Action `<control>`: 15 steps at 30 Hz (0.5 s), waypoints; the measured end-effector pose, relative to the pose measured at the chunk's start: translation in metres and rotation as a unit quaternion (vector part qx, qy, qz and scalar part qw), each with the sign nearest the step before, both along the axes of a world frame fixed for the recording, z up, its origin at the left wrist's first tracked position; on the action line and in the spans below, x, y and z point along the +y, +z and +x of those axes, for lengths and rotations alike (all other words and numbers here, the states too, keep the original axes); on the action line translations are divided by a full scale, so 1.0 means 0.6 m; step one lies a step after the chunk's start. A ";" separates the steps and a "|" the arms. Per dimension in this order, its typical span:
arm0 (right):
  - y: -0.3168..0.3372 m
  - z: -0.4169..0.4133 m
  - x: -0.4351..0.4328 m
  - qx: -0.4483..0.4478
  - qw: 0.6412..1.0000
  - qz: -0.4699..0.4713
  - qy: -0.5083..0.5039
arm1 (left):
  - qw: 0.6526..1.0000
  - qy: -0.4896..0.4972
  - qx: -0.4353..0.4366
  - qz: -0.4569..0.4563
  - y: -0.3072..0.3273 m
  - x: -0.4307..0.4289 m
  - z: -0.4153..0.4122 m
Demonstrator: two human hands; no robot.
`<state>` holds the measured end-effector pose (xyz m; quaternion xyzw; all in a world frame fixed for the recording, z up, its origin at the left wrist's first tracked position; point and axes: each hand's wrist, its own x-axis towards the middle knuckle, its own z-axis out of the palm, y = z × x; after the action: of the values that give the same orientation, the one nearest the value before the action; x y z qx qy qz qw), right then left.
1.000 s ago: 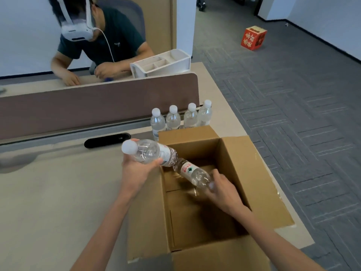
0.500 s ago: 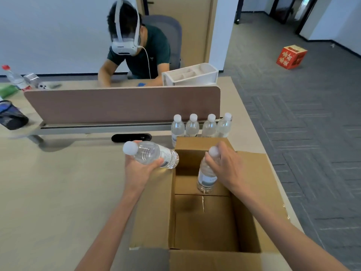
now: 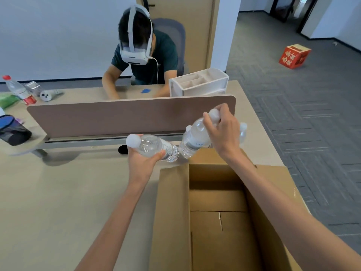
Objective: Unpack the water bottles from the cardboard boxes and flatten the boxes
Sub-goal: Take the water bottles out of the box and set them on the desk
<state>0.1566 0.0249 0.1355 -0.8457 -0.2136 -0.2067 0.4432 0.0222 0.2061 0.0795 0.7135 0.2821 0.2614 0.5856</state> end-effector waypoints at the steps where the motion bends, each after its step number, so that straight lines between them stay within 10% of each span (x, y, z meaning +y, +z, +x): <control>1: -0.009 0.002 0.015 0.011 1.000 -0.010 0.011 | 1.000 -0.003 0.003 0.009 -0.005 0.007 0.008; 15: -0.149 0.061 0.155 0.134 0.962 -0.194 0.137 | 0.992 -0.020 0.121 0.029 -0.137 0.113 0.097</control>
<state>0.1932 0.1178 0.0462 -0.8978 -0.3024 0.0165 0.3197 0.0803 0.2738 -0.0028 0.7619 0.3288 0.1698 0.5316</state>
